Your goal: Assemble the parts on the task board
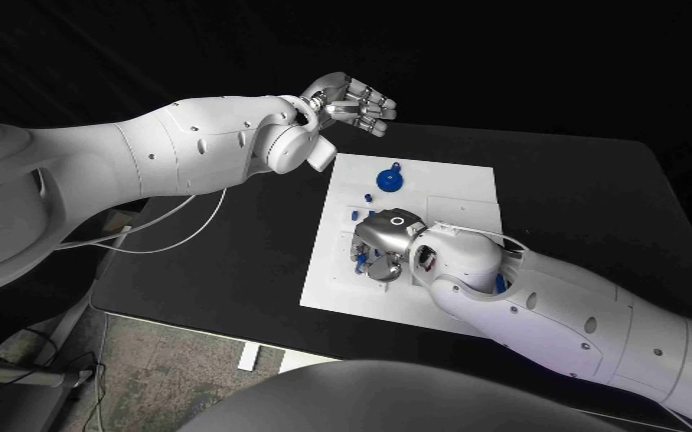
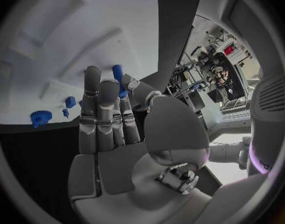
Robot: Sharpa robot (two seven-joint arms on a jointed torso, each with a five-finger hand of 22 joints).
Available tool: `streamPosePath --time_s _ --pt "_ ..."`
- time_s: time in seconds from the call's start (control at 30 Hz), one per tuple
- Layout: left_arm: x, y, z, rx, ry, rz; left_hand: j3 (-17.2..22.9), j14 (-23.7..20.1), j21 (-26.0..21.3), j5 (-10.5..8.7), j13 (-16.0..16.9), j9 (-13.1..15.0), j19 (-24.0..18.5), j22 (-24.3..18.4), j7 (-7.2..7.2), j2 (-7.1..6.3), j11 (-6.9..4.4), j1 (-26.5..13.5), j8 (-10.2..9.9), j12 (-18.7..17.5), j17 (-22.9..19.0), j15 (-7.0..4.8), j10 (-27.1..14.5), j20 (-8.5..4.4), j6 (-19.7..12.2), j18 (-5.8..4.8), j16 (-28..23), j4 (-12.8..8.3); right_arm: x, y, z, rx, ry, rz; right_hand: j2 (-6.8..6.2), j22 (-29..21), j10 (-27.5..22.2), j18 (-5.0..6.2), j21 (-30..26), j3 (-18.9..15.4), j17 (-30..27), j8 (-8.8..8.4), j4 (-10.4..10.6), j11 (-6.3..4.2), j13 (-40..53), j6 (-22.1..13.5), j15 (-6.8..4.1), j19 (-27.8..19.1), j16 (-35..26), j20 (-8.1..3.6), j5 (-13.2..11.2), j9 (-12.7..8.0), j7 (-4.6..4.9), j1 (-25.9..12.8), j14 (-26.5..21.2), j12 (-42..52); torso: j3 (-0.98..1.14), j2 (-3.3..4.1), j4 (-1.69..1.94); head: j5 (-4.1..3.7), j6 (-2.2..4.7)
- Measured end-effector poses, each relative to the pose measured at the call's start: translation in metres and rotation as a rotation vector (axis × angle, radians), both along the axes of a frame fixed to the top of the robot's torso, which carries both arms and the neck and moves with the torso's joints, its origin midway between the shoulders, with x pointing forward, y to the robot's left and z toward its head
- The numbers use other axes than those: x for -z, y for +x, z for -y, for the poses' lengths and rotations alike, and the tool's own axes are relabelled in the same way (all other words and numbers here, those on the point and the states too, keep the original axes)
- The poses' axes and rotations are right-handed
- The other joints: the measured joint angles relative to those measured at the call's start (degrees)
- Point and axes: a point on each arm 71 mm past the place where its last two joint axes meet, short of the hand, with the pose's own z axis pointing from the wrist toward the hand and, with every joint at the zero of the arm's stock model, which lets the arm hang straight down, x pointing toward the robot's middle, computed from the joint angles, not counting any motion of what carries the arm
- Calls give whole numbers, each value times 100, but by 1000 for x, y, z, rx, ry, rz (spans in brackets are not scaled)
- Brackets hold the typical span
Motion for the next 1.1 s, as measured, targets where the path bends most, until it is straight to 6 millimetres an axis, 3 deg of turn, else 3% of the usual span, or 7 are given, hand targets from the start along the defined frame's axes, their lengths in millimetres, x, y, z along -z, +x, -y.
streamPosePath --time_s 1.1 --pt "0 0 -1 -1 1 -3 -15 0 0 0 0 0 0 -16 0 0 0 0 0 0 0 0 0 0 0 0 0 15 5 -6 4 3 29 13 -1 74 7 -39 -50 -9 4 5 -43 -10 -3 43 2 0 0 2 12 -2 -35 1 2 -30 0 -1 -7 55 -9"
